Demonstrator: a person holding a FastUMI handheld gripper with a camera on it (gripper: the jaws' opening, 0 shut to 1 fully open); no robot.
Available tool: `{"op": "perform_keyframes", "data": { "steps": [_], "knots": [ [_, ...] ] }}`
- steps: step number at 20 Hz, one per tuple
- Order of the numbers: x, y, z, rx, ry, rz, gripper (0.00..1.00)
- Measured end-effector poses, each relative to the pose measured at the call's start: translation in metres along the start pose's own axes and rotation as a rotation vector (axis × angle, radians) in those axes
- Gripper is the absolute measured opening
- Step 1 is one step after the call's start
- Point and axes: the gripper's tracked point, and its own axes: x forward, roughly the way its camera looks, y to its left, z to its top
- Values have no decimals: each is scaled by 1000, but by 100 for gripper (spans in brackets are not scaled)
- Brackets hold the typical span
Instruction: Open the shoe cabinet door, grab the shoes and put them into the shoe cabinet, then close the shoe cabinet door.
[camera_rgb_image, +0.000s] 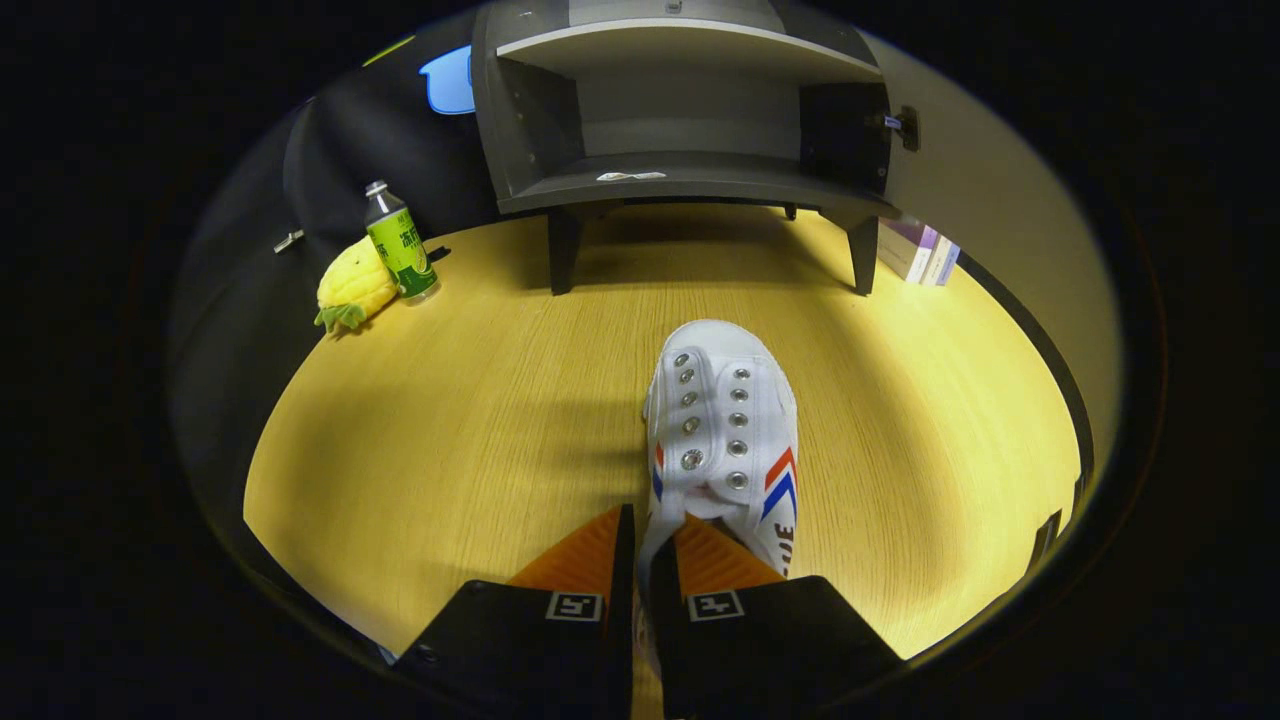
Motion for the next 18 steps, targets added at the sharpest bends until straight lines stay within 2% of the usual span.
{"op": "perform_keyframes", "data": {
  "steps": [2, 4, 13, 18],
  "knots": [
    [15, -8, 4, 3, -23, -22, 17],
    [9, -11, 8, 16, -37, -40, 5],
    [7, -11, 13, 4, -45, -47, 4],
    [-20, -11, 42, -30, -110, -46, 4]
  ]
}}
